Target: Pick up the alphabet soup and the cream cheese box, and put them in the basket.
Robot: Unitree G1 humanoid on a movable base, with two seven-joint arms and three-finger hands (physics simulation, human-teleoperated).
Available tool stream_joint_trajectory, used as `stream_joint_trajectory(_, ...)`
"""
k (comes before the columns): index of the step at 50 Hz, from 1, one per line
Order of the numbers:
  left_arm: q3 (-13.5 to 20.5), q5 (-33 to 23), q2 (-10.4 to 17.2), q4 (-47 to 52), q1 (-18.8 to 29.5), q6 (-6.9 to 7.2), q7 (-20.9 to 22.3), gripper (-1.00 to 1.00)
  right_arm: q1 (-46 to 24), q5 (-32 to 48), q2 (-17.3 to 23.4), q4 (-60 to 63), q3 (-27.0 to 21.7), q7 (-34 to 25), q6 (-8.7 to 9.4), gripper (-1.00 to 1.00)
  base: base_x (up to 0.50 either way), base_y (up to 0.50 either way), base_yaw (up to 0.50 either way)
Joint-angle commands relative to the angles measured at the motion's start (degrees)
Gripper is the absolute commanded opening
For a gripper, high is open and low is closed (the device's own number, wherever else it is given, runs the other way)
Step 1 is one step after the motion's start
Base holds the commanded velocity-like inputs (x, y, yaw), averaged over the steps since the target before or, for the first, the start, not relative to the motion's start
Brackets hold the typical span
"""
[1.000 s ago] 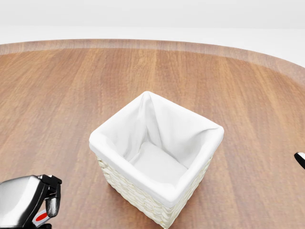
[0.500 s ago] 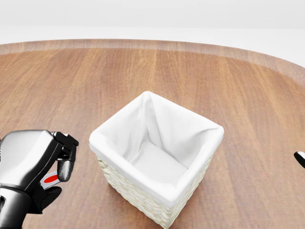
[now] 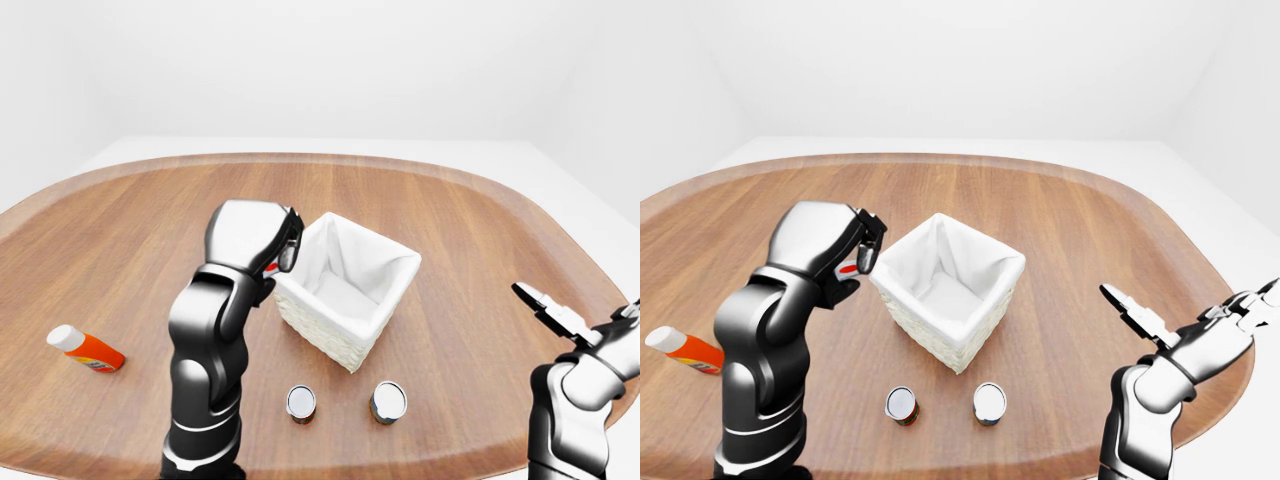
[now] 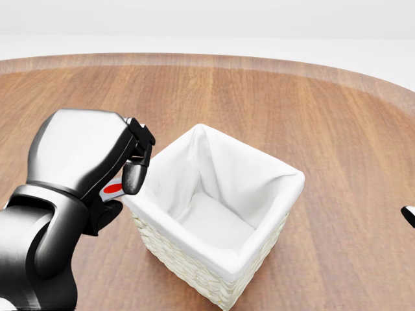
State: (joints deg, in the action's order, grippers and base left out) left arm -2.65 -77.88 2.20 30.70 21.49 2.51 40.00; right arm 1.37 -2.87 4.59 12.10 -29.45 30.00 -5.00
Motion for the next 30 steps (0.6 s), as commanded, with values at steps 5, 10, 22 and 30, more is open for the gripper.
stream_joint_trajectory(5, -4.39, -9.01, -4.73, -7.17, 12.63, -1.01, 0.00, -1.00, 0.24, -0.28, -0.21, 0.74, -0.12, 0.00, 0.00, 1.00, 0.00, 0.00, 0.00)
stream_joint_trajectory(10, -5.02, -10.35, -6.40, -8.80, 16.16, -0.91, 0.00, -1.00, 0.25, -0.30, -0.21, 0.75, -0.19, 0.00, 0.00, 1.00, 0.00, 0.00, 0.00)
stream_joint_trajectory(22, -6.01, -13.85, -8.57, -12.50, 20.42, -1.79, 0.00, -1.00, 0.30, -0.43, -0.23, 0.71, -0.18, 0.00, 0.00, 1.00, 0.00, 0.00, 0.00)
stream_joint_trajectory(30, -6.87, -13.72, -10.53, -18.45, 21.58, -1.08, 0.00, -1.00, 0.33, -0.50, -0.24, 1.05, -0.23, 0.00, 0.00, 1.00, 0.00, 0.00, 0.00)
